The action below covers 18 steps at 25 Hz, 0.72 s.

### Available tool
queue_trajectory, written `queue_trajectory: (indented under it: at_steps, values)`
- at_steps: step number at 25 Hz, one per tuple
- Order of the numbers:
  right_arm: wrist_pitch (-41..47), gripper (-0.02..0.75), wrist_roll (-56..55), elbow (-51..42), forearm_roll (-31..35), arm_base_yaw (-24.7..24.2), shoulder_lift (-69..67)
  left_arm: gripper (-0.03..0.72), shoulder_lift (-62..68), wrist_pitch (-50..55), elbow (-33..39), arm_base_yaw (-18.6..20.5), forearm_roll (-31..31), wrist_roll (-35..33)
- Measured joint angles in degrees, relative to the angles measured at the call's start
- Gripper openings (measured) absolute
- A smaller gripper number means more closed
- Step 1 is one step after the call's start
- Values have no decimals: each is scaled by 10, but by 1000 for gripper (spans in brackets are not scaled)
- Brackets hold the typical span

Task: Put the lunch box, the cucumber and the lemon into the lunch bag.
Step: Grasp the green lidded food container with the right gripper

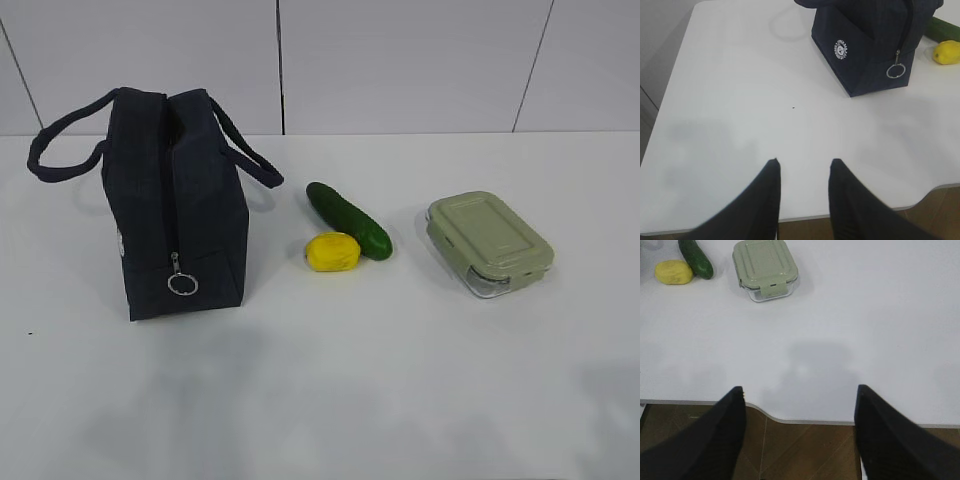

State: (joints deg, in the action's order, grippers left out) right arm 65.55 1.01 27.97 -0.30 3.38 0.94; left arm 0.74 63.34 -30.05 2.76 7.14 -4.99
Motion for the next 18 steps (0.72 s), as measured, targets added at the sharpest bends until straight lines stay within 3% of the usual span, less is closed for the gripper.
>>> queue_trajectory:
  at_steps: [18]
  values:
    - [0,508,0,0,-5,0,0,235,0,0,0,0,0,0]
